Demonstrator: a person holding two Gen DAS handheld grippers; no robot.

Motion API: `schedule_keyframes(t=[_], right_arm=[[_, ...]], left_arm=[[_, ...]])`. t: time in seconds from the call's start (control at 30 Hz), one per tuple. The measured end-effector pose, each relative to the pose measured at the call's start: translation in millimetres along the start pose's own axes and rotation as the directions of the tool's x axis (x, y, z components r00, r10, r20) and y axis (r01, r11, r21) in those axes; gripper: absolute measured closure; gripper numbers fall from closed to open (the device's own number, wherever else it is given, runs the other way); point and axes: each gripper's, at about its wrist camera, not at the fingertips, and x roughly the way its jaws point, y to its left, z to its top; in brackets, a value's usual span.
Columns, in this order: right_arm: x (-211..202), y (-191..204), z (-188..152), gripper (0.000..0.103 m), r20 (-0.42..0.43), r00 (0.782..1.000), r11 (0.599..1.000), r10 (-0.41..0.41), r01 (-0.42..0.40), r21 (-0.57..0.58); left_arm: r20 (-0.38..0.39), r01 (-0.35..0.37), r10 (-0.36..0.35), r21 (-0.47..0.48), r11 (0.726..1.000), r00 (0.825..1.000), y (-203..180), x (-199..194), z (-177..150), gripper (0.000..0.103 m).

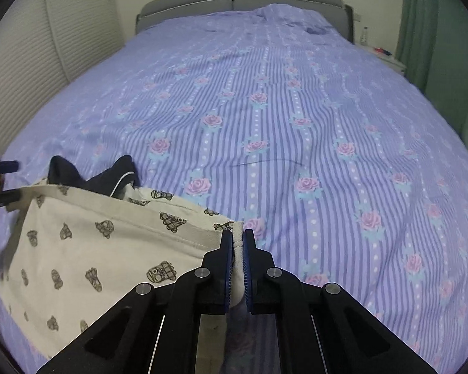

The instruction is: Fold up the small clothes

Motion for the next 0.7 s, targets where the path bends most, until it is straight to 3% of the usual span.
schedule_keyframes(t=[0.2, 0.27, 0.43, 0.5, 0.53, 0.57, 0.6, 0.63, 0.7], right_arm=[[-13.0, 36.7, 1.6, 0.096, 0.048, 0.997, 0.996, -0.059, 0.062, -0.057], [-14.0, 43.4, 2.0, 0.096, 0.053, 0.997, 0.996, -0.063, 0.066, -0.066], [-13.5, 48.3, 2.8, 0.093, 0.036, 0.995, 0.995, -0.091, 0.092, -0.031], [-21.7, 49.2, -0.6, 0.073, 0.055, 0.989, 0.99, -0.141, 0.142, -0.018], [-25.6, 51.9, -2.0, 0.057, 0.073, 0.982, 0.984, -0.173, 0.176, -0.026], [-29.2, 54.3, -3.5, 0.055, 0.094, 0.976, 0.979, -0.199, 0.203, -0.036], [-32.6, 56.3, -4.8, 0.055, 0.115, 0.972, 0.976, -0.207, 0.213, -0.047], [-34.2, 56.8, -5.5, 0.055, 0.118, 0.971, 0.976, -0.206, 0.213, -0.044], [-33.2, 51.8, -3.4, 0.055, 0.107, 0.971, 0.977, -0.212, 0.214, -0.01]], left_arm=[[0.04, 0.075, -0.071, -0.12, 0.99, 0.997, 18.9, -7.9, -41.3, 0.038], [0.081, 0.146, -0.136, -0.124, 0.982, 0.987, 21.8, -3.7, -49.2, 0.037], [0.011, 0.171, -0.171, -0.007, 0.985, 0.985, 17.0, 15.3, -51.0, 0.038], [0.0, 0.19, -0.19, 0.084, 0.978, 0.982, 13.0, 16.7, -49.2, 0.039], [-0.006, 0.193, -0.193, 0.108, 0.975, 0.981, 12.5, 18.9, -46.2, 0.042], [-0.015, 0.193, -0.193, 0.119, 0.974, 0.981, 14.2, 22.2, -41.9, 0.046], [-0.02, 0.191, -0.19, 0.107, 0.976, 0.982, 19.2, 26.0, -36.3, 0.058], [-0.02, 0.189, -0.188, 0.073, 0.979, 0.982, 26.2, 29.6, -30.9, 0.071], [-0.015, 0.201, -0.201, -0.023, 0.979, 0.979, 40.6, 36.5, -23.9, 0.082]])
